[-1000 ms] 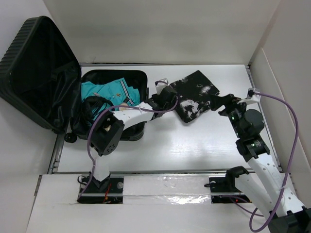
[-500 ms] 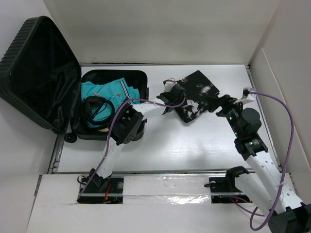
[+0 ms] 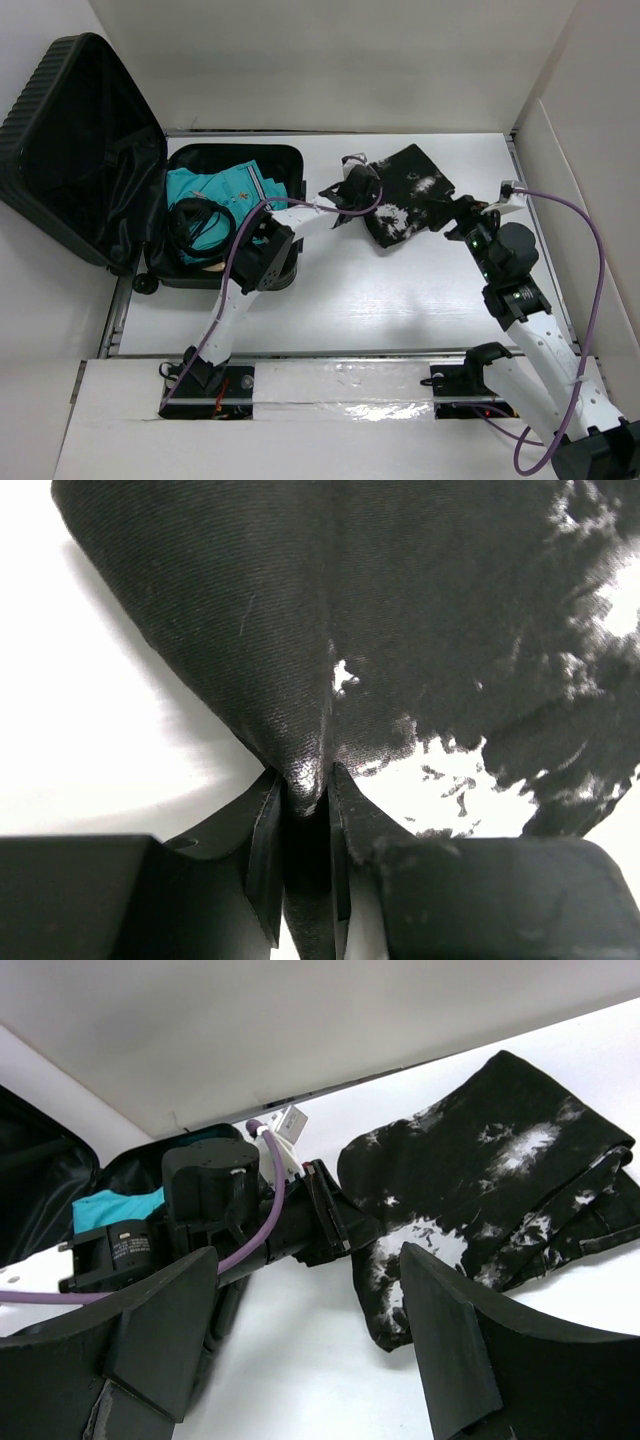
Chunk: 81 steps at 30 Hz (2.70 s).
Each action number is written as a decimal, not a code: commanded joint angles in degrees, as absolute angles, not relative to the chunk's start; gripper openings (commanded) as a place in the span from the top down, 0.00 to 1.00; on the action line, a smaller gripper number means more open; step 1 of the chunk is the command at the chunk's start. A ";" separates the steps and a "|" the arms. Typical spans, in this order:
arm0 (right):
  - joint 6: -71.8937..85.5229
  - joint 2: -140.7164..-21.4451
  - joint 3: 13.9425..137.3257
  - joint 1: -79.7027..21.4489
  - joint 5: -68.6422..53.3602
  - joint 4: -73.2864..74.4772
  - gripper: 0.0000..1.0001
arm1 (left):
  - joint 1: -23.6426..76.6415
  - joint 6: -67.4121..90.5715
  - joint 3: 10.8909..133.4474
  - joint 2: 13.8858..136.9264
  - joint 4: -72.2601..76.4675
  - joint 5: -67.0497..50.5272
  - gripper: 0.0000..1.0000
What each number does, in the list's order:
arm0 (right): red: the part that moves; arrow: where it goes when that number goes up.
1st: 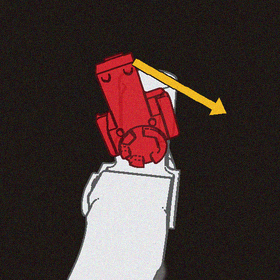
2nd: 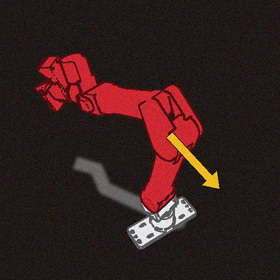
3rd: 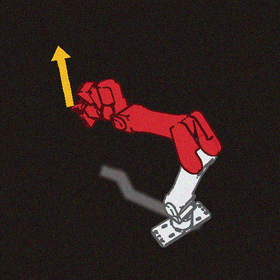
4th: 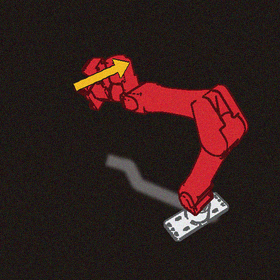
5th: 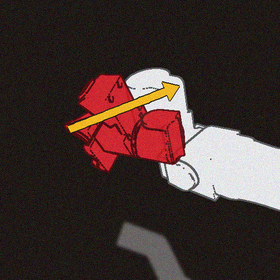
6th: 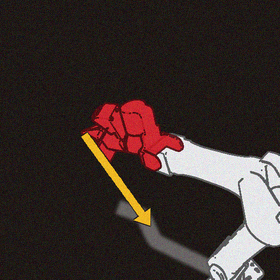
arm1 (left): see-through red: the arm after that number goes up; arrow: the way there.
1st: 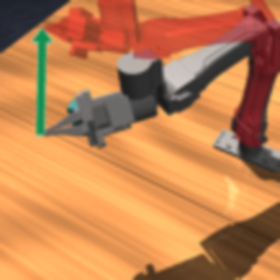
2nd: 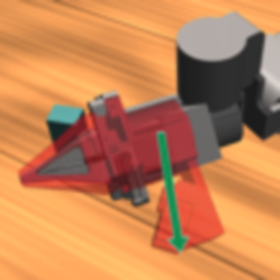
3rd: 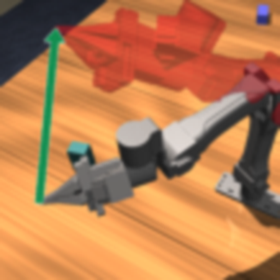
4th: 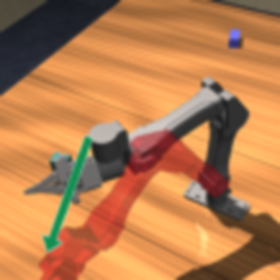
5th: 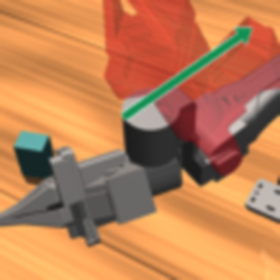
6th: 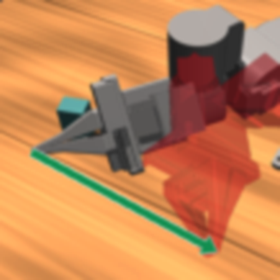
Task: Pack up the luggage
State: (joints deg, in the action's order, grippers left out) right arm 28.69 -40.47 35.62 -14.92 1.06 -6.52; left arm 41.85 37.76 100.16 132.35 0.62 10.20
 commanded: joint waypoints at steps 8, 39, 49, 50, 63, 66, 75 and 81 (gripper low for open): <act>27.95 -39.73 35.42 -14.41 0.44 -9.67 0.21 | 34.90 18.56 107.04 114.18 -8.14 2.29 1.00; 25.58 -39.90 36.91 -19.60 2.81 -8.61 0.21 | -14.24 28.56 50.81 68.65 -10.37 -10.09 1.00; 25.58 -40.25 37.09 -19.60 1.41 -8.53 0.21 | -14.24 37.53 41.48 62.75 -6.41 -21.97 1.00; 25.58 -40.25 37.00 -19.60 1.41 -8.53 0.21 | -14.24 37.27 41.48 62.67 -6.94 -22.06 1.00; 25.58 -40.69 37.09 -19.60 0.44 -8.70 0.20 | -14.24 31.91 45.69 58.89 -16.86 -8.82 0.41; 25.49 -42.01 37.44 -19.60 -2.02 -8.96 0.20 | -14.24 32.25 50.52 54.33 -17.66 -2.41 0.41; 24.26 -43.42 38.32 -19.60 -6.24 -9.05 0.97 | -14.24 31.73 67.58 46.32 -25.73 27.62 0.56; 23.55 -43.86 38.67 -19.60 -9.49 -9.05 0.76 | -14.24 33.23 69.34 47.28 -30.05 50.85 0.46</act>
State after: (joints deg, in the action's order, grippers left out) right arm 24.88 -43.90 35.94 -19.22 -6.61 -6.87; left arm -14.26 32.77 68.84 44.88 -24.16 34.44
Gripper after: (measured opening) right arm 0.205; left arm 0.507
